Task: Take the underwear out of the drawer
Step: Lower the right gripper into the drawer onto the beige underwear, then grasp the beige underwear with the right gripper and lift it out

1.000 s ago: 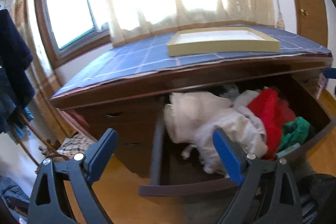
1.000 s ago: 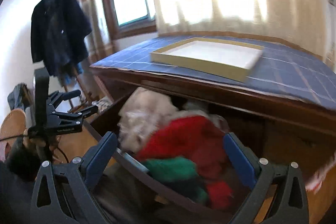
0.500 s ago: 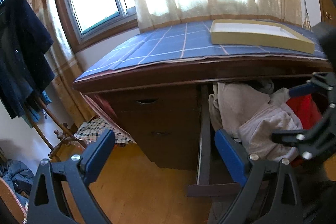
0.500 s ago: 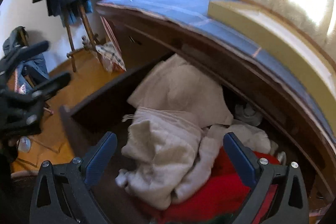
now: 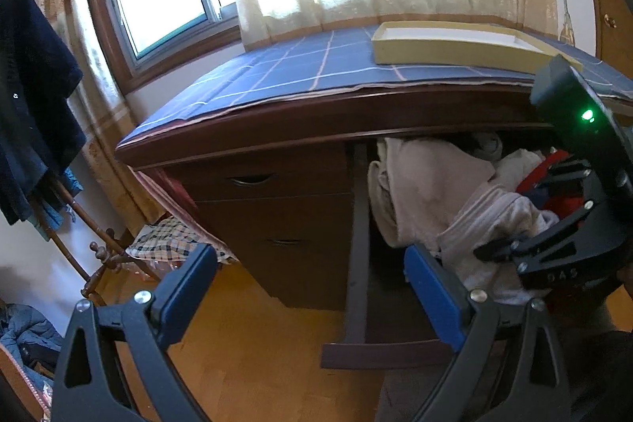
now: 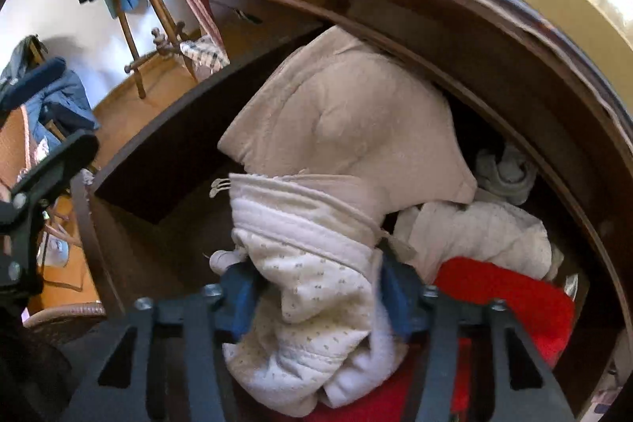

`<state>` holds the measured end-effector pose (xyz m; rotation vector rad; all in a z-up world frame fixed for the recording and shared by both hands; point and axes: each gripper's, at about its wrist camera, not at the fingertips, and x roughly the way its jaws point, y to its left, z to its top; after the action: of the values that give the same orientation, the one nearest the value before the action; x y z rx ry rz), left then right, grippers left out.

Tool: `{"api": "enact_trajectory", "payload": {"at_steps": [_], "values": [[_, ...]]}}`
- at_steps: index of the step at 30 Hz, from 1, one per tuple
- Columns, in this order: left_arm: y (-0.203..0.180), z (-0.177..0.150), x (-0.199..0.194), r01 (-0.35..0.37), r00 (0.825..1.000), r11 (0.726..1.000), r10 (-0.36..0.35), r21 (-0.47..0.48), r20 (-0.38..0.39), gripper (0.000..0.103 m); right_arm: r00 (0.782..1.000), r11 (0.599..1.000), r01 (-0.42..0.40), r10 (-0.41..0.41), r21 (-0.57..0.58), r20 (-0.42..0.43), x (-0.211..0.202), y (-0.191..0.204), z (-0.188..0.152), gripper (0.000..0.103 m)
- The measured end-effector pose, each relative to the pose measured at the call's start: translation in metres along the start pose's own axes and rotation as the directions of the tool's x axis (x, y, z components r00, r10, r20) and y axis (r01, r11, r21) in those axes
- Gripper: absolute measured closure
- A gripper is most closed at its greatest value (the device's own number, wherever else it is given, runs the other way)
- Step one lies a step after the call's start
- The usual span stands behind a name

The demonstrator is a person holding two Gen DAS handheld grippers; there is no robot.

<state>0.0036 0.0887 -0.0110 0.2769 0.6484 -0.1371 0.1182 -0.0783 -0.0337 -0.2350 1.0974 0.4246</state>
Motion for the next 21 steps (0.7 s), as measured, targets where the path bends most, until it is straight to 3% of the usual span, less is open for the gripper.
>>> {"api": "enact_trajectory", "payload": {"at_steps": [2, 4, 9, 12, 17, 21], "values": [[-0.004, 0.0, -0.002, 0.017, 1.0, 1.0, -0.017, -0.003, 0.008, 0.005, 0.998, 0.999, -0.028, 0.026, 0.028, 0.052, -0.013, -0.004, -0.006, 0.072], [-0.007, 0.0, -0.002, 0.035, 0.999, 0.999, -0.035, -0.008, 0.012, 0.005, 0.991, 0.995, -0.057, 0.047, 0.081, 0.123, -0.033, -0.012, -0.014, 0.081], [-0.023, 0.0, -0.003, 0.096, 0.995, 0.995, -0.096, -0.02, 0.03, 0.005, 0.959, 0.978, -0.097, 0.043, 0.183, 0.28, -0.086, -0.029, -0.034, 0.081], [-0.034, 0.001, -0.002, 0.11, 0.993, 0.994, -0.11, -0.014, 0.039, 0.005, 0.923, 0.966, -0.116, 0.019, 0.233, 0.384, -0.128, -0.042, -0.044, 0.081], [-0.046, 0.004, -0.002, 0.136, 0.989, 0.991, -0.135, -0.017, 0.061, 0.005, 0.834, 0.945, -0.151, -0.035, 0.289, 0.55, -0.211, -0.074, -0.052, 0.081], [-0.054, 0.007, 0.0, 0.137, 0.988, 0.99, -0.135, -0.021, 0.071, 0.005, 0.763, 0.938, -0.139, -0.102, 0.316, 0.638, -0.257, -0.096, -0.037, 0.081]]}}
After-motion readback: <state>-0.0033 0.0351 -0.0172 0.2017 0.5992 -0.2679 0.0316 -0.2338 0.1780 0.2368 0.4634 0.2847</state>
